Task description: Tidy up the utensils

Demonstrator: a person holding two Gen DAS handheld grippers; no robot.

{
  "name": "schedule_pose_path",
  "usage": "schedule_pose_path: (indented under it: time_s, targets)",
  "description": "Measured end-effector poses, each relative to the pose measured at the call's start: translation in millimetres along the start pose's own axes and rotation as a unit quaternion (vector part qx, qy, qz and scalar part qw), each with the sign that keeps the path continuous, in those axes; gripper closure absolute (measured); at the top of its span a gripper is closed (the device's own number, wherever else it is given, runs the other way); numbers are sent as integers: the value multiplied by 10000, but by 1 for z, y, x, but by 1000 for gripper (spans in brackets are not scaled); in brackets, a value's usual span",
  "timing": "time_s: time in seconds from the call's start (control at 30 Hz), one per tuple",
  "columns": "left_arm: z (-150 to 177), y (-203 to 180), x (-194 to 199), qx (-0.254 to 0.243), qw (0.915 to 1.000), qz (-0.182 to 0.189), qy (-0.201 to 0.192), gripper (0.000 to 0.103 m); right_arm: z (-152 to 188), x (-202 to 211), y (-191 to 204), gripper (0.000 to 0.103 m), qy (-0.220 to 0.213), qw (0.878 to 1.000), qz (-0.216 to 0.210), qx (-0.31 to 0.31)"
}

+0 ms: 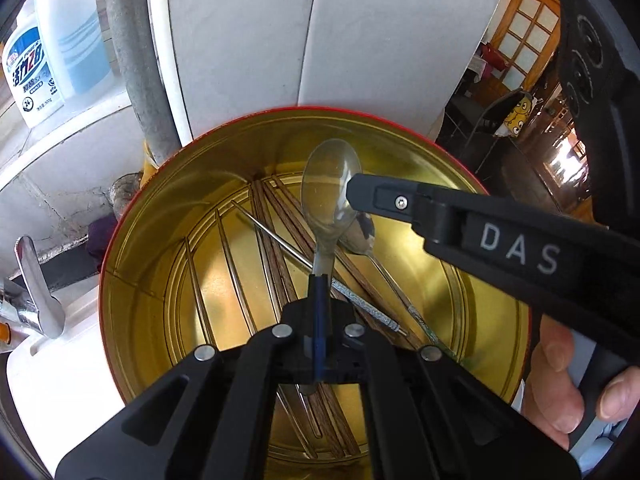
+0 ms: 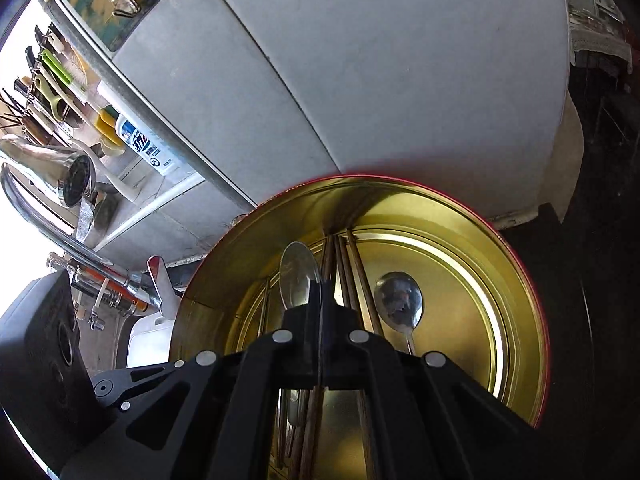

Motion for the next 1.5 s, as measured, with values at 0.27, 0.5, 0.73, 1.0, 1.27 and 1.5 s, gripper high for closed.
schedule_pose_path:
  time_s: [0.27,0.5,0.73,1.0,1.27,1.5]
  targets:
    - [2,0,-1,24,9999,55,89,103,4,-4,-5,100,150,9998,125,-53]
    - [9,11,15,200,9997,-99,92,13,-3,35,-7,11,-312,9971,679,150]
    - [21,12,30,276,9994,-108,184,13,13,49,-4,10,-315,9843,1488,897]
    - [23,12,42,309,9993,-178,79,13,24,57,-1,10,-250,9839,1444,1026]
    - [22,17,47,376,9990,-249,24,13,30,58,4,10,-197,9841,1417,1054]
    - [21,19,52,341,9985,-424,-14,13,33,61,9,10,-144,9825,1428,1187]
Point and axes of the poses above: each gripper's, at about its wrist camera, not at the fingertips, and x roughly against the way its jaws point, y to its left, z to its underside, the point moved 7 cm from there along -x, roughly the way its jaws point, and after that the axes turned 3 degrees about x, right-handed, at the moved point
